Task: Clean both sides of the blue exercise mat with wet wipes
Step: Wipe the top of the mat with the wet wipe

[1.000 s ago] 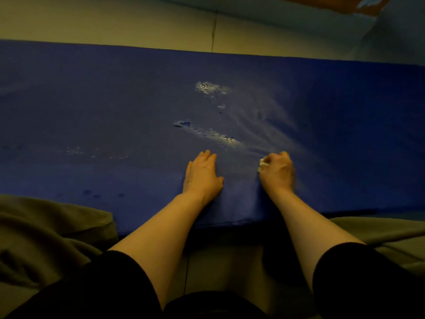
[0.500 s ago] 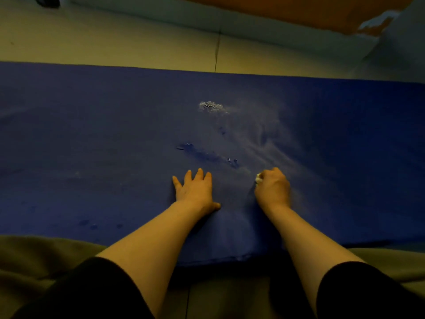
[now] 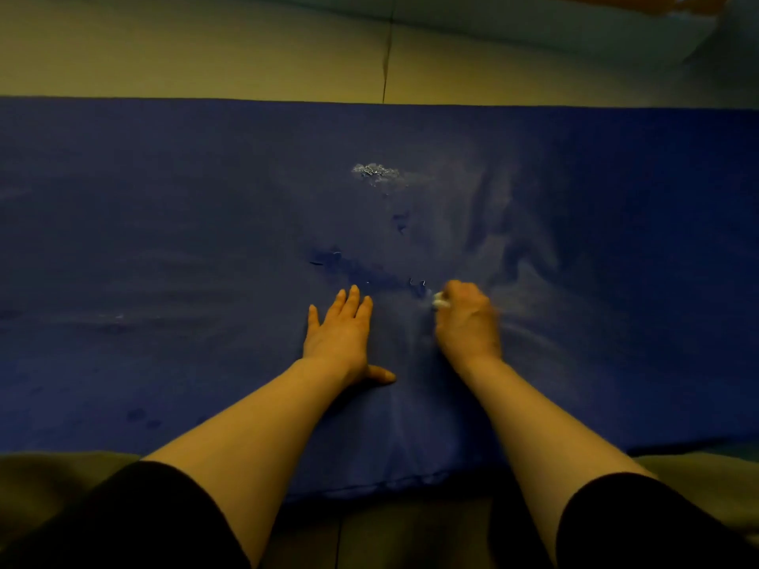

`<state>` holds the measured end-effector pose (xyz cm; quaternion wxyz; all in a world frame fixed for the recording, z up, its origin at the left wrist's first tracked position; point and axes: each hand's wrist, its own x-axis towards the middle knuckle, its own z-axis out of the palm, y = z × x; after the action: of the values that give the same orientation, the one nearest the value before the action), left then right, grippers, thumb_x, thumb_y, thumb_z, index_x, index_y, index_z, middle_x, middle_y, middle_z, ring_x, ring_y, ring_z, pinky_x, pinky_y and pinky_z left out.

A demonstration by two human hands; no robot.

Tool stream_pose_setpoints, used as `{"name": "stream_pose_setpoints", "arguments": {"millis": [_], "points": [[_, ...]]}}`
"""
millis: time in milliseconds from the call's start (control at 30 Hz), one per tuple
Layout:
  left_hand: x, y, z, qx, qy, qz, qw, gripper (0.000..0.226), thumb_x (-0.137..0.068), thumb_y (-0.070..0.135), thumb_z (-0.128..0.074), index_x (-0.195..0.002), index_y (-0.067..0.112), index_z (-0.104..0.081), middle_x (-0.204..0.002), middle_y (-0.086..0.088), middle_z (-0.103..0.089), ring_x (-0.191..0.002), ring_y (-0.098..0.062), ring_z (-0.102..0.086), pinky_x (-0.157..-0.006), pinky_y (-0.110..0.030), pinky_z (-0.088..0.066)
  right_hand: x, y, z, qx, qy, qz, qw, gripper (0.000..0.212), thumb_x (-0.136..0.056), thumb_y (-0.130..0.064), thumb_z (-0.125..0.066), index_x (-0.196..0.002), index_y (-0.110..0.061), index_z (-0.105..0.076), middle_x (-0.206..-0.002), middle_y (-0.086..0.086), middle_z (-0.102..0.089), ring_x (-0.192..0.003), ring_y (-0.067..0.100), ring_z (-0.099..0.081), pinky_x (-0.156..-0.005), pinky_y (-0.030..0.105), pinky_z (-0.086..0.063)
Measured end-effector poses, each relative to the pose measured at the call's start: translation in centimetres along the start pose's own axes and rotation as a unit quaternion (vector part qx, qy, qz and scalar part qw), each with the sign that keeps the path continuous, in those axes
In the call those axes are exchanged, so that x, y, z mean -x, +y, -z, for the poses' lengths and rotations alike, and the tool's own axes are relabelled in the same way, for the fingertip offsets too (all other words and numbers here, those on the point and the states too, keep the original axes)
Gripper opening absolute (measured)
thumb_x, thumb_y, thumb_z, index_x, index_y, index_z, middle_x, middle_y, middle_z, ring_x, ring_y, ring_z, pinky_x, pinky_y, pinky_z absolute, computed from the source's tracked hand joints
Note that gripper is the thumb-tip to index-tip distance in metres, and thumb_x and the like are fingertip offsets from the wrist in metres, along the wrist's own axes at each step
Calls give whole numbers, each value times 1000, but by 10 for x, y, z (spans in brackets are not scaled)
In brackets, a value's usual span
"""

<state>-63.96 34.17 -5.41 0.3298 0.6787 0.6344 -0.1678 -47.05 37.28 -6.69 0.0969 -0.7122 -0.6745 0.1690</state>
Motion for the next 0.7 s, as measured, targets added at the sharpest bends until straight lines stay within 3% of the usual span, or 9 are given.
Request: {"name": "stream_pose_setpoints", "arguments": {"millis": [67,133,200,233,333,400,433,567,700], "points": [[-1,0,-1,3,5,5,1000,121,-73,62,-71,-154,17,7,-161,-4,18,-148,-22,15,-117,-55,4,12,-26,-18,-22,-48,106,993,4,-81,1,-55,-84,-1,-57,-92,22,-59,-80,41,-57,-63,38,-41],[-2,1,-1,9,7,9,1000,121,-72,60,-73,-154,17,5,-161,-3,16,-148,-21,13,-117,-54,3,10,-35,-22,-23,-79,148,985,6,-82,0,-56,-87,-3,-57,-95,19,-59,-82,37,-58,-66,36,-43],[-2,1,0,12,6,7,1000,122,-71,61,-73,-155,17,4,-161,-3,16,-148,-21,13,-116,-55,3,-3,-23,-11,-50,-66,93,992,9,-82,1,-58,-91,-3,-59,-99,14,-60,-82,27,-59,-61,13,-40],[-2,0,0,16,5,8,1000,123,-70,61,-74,-155,17,4,-161,-3,16,-148,-22,13,-116,-55,3,-11,-12,-5,-60,-48,46,996,9,-83,1,-59,-92,-2,-60,-100,13,-59,-80,23,-58,-57,9,-37],[-2,1,0,24,5,7,1000,123,-70,60,-74,-154,16,4,-161,-4,16,-148,-22,14,-116,-56,5,-25,13,10,-22,23,-64,997,11,-87,-6,-61,-97,-1,-60,-107,16,-57,-87,31,-59,-63,18,-38],[-2,2,-1,25,7,6,1000,123,-70,60,-75,-154,16,4,-161,-5,16,-148,-23,14,-115,-57,5,-23,1,2,6,28,-59,998,12,-88,-10,-59,-97,-1,-59,-108,19,-56,-90,38,-58,-70,37,-43],[-3,2,-1,25,8,7,1000,124,-69,59,-75,-154,16,3,-161,-5,16,-148,-23,14,-115,-57,4,-19,-10,-6,-3,16,-33,999,12,-89,-10,-57,-96,-1,-58,-106,20,-56,-90,40,-57,-71,40,-43],[-4,1,0,36,6,8,999,124,-68,54,-79,-154,15,2,-161,-6,13,-148,-23,12,-116,-57,3,-5,-44,-35,-42,-41,114,992,5,-84,-3,-56,-87,-1,-59,-99,20,-57,-84,38,-58,-66,37,-42],[-6,2,3,37,-4,9,999,125,-67,58,-78,-154,16,2,-162,-4,13,-149,-23,11,-116,-57,3,-33,-17,-19,-40,-9,44,998,13,-81,-1,-61,-94,-3,-62,-106,16,-58,-89,34,-59,-71,32,-44]]}}
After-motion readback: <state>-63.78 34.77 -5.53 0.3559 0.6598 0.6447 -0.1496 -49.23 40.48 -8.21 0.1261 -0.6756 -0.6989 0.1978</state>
